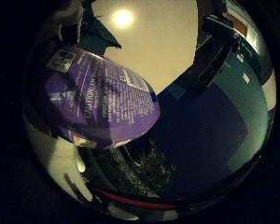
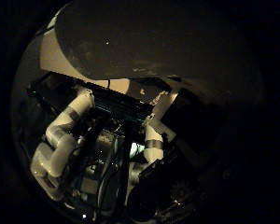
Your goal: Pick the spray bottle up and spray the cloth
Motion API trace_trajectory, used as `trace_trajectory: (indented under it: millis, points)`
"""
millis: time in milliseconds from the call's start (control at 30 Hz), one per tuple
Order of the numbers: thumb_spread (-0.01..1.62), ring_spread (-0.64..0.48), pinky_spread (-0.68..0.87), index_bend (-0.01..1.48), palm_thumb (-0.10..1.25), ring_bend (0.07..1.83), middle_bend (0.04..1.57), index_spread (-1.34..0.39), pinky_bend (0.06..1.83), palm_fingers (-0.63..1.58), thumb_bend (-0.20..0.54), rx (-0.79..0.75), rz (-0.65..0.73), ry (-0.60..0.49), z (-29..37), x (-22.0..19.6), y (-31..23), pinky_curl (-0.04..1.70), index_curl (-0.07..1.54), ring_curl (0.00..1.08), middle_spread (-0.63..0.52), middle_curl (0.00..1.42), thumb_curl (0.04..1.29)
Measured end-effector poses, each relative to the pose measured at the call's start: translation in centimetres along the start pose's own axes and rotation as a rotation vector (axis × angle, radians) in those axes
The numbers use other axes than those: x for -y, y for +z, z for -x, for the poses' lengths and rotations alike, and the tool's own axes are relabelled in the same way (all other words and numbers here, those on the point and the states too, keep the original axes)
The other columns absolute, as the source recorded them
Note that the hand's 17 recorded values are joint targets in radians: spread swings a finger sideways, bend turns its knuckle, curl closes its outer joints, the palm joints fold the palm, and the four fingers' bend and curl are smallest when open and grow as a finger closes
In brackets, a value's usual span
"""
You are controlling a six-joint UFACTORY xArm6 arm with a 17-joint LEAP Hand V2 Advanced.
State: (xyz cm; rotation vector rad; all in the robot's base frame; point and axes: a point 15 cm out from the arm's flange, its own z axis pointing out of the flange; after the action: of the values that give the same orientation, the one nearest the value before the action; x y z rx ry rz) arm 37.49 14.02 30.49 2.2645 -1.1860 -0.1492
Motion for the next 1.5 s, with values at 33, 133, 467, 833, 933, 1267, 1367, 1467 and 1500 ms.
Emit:
trace_trajectory:
  millis: [33,133,467,833,933,1267,1367,1467,1500]
  points:
    - [1.04,-0.15,-0.24,1.17,0.94,1.42,1.31,-0.17,1.11,1.25,-0.012,0.030,-0.028,0.001,0.2,-0.1,-0.5,0.88,0.60,0.52,-0.11,0.57,0.38]
    - [1.04,-0.15,-0.24,1.17,0.96,1.42,1.30,-0.17,1.11,1.25,-0.013,0.112,-0.102,-0.009,1.5,-0.4,-2.1,0.88,0.60,0.52,-0.11,0.56,0.39]
    - [1.03,-0.15,-0.24,1.17,0.99,1.42,1.31,-0.17,1.10,1.25,-0.015,0.416,-0.427,-0.103,7.7,-0.1,-11.7,0.89,0.60,0.52,-0.10,0.56,0.43]
    - [1.01,-0.15,-0.25,1.17,1.02,1.42,1.30,-0.17,1.10,1.25,-0.017,0.770,-0.823,-0.267,13.1,1.7,-23.0,0.91,0.60,0.52,-0.10,0.56,0.47]
    - [1.01,-0.15,-0.25,1.17,1.02,1.42,1.30,-0.17,1.10,1.25,-0.017,0.862,-0.889,-0.291,12.7,2.4,-24.7,0.91,0.60,0.52,-0.10,0.56,0.48]
    - [1.02,-0.15,-0.25,1.17,1.04,1.42,1.30,-0.16,1.09,1.25,-0.016,1.112,-1.002,-0.381,13.7,6.5,-24.7,0.92,0.60,0.52,-0.09,0.57,0.50]
    - [1.02,-0.15,-0.25,1.17,1.04,1.42,1.30,-0.16,1.09,1.25,-0.014,1.177,-1.021,-0.400,14.0,7.8,-24.2,0.92,0.60,0.52,-0.09,0.57,0.50]
    - [1.03,-0.14,-0.24,1.17,1.05,1.42,1.30,-0.16,1.09,1.25,-0.016,1.232,-1.052,-0.410,14.2,9.3,-23.8,0.92,0.60,0.52,-0.08,0.57,0.50]
    - [1.03,-0.14,-0.24,1.17,1.05,1.42,1.30,-0.16,1.09,1.25,-0.016,1.234,-1.065,-0.411,14.1,9.8,-23.5,0.92,0.60,0.52,-0.08,0.57,0.50]
